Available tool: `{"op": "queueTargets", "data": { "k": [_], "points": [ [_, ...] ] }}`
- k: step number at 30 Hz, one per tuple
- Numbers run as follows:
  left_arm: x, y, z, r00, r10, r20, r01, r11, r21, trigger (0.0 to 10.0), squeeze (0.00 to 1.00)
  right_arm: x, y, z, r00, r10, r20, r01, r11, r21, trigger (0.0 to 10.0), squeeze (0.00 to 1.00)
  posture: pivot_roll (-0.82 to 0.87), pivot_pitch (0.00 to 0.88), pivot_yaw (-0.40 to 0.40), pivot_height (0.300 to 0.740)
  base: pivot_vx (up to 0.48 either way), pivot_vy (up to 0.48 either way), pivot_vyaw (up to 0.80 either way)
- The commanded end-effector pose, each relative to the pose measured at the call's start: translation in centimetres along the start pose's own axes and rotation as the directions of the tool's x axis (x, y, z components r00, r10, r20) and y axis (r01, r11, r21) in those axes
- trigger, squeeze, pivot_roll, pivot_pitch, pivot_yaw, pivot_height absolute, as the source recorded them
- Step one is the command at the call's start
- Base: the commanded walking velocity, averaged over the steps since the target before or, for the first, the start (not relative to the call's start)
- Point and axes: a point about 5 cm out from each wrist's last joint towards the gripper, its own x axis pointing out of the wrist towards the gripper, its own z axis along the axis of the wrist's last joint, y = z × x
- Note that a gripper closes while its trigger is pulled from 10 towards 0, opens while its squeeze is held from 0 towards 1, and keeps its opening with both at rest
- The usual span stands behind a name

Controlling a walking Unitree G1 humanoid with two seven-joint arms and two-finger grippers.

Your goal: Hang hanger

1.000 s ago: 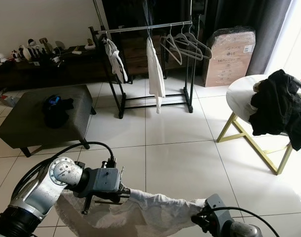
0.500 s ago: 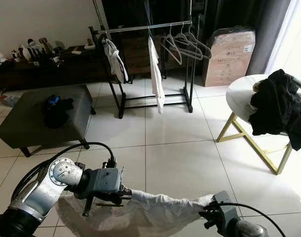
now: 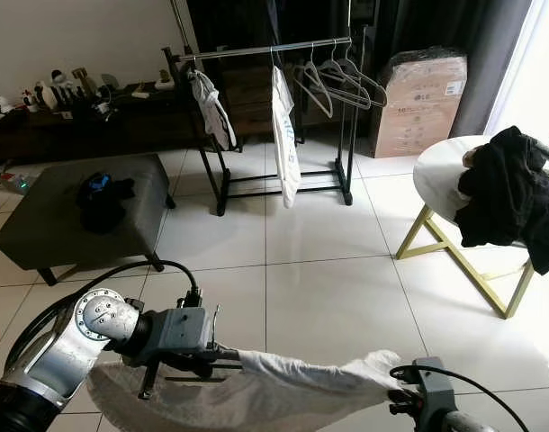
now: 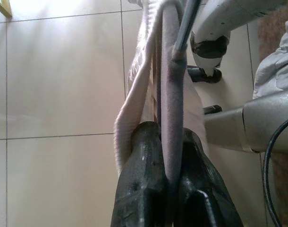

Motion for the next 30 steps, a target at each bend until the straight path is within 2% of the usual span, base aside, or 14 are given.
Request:
{"op": "queueTargets", "data": {
  "k": [1, 5, 12, 17, 18, 20, 21, 22, 23, 24, 25, 27, 28, 30],
  "points": [
    [-1.5, 0.2, -0.2, 0.999, 0.020, -0.027, -0.020, 1.000, 0.004, 10.0, 0.00, -0.5, -1.3, -1.4, 0.994, -0.096, -0.050, 0.098, 0.994, 0.055, 0.0, 0.00, -0.07, 0.073, 0.103, 0.740, 0.000, 0.000, 0.00],
    [-1.9, -0.1, -0.1, 0.999, -0.001, -0.032, 0.002, 1.000, 0.002, 10.0, 0.00, -1.2, -3.4, -2.1, 0.950, -0.297, -0.093, 0.309, 0.938, 0.160, 0.0, 0.00, -0.06, 0.073, 0.104, 0.740, 0.000, 0.000, 0.00],
    [-1.9, -0.1, 0.2, 1.000, 0.001, -0.006, -0.001, 1.000, 0.001, 10.0, 0.00, -2.0, -4.7, -3.3, 0.892, -0.416, -0.175, 0.451, 0.842, 0.296, 0.0, 0.00, -0.06, 0.073, 0.103, 0.740, 0.000, 0.000, 0.00],
    [-2.1, 0.1, 0.8, 1.000, 0.010, 0.027, -0.010, 1.000, -0.001, 10.0, 0.00, -2.3, -5.0, -4.1, 0.847, -0.473, -0.243, 0.531, 0.741, 0.410, 0.0, 0.00, -0.06, 0.074, 0.104, 0.740, 0.000, 0.000, 0.00],
    [-2.1, 0.1, 0.7, 1.000, 0.010, 0.018, -0.010, 1.000, 0.000, 10.0, 0.00, -2.3, -4.9, -4.0, 0.852, -0.470, -0.232, 0.524, 0.765, 0.374, 0.0, 0.00, -0.06, 0.074, 0.104, 0.740, 0.000, 0.000, 0.00],
    [-2.0, 0.0, 0.5, 1.000, 0.008, -0.001, -0.008, 1.000, 0.001, 10.0, 0.00, -1.1, -3.0, -2.7, 0.936, -0.326, -0.129, 0.350, 0.898, 0.267, 0.0, 0.00, -0.06, 0.075, 0.105, 0.740, 0.000, 0.000, 0.00],
    [-2.0, 0.0, 0.5, 1.000, 0.008, -0.001, -0.008, 1.000, 0.001, 10.0, 0.00, -1.1, -3.0, -2.7, 0.936, -0.326, -0.129, 0.350, 0.898, 0.267, 0.0, 0.00, -0.06, 0.075, 0.105, 0.740, 0.000, 0.000, 0.00],
    [-1.8, -0.1, 0.5, 1.000, 0.007, -0.001, -0.007, 1.000, -0.001, 10.0, 0.00, -0.6, -2.0, -1.9, 0.961, -0.265, -0.082, 0.277, 0.933, 0.232, 0.9, 0.00, -0.06, 0.076, 0.105, 0.740, 0.000, 0.000, 0.00],
    [-1.7, -0.1, 0.5, 1.000, 0.009, -0.002, -0.009, 1.000, -0.002, 10.0, 0.00, -0.5, -1.8, -1.5, 0.966, -0.252, -0.064, 0.260, 0.944, 0.205, 7.8, 0.00, -0.07, 0.076, 0.105, 0.740, 0.000, 0.000, 0.00],
    [-1.5, -0.1, 0.5, 1.000, 0.012, -0.003, -0.012, 1.000, -0.002, 10.0, 0.00, -0.3, -1.5, -1.1, 0.971, -0.236, -0.041, 0.239, 0.952, 0.191, 7.8, 0.00, -0.07, 0.076, 0.105, 0.740, 0.000, 0.000, 0.00],
    [-1.3, -0.1, 0.6, 1.000, 0.014, -0.002, -0.014, 1.000, -0.002, 10.0, 0.00, -0.2, -1.2, -0.7, 0.976, -0.215, -0.024, 0.216, 0.958, 0.191, 10.0, 0.00, -0.07, 0.076, 0.105, 0.740, 0.000, 0.000, 0.00],
    [-0.5, -0.1, 0.8, 0.999, 0.030, 0.017, -0.030, 0.999, -0.010, 10.0, 0.00, 0.1, -0.3, -0.1, 0.990, -0.143, 0.001, 0.142, 0.981, 0.133, 10.0, 0.05, -0.07, 0.076, 0.105, 0.740, 0.000, 0.000, 0.00],
    [-0.2, -0.2, 0.9, 0.999, 0.036, 0.025, -0.036, 0.999, -0.013, 10.0, 0.00, 0.2, 0.1, 0.0, 0.994, -0.110, 0.004, 0.109, 0.989, 0.095, 10.0, 1.00, -0.07, 0.077, 0.105, 0.740, 0.000, 0.000, 0.00],
    [0.6, -0.2, 1.0, 0.998, 0.050, 0.037, -0.049, 0.998, -0.027, 10.0, 0.00, 0.4, 0.9, 0.3, 0.999, -0.035, 0.006, 0.035, 0.999, 0.015, 10.0, 1.00, -0.07, 0.079, 0.105, 0.740, 0.000, 0.000, 0.00]
  ]
}}
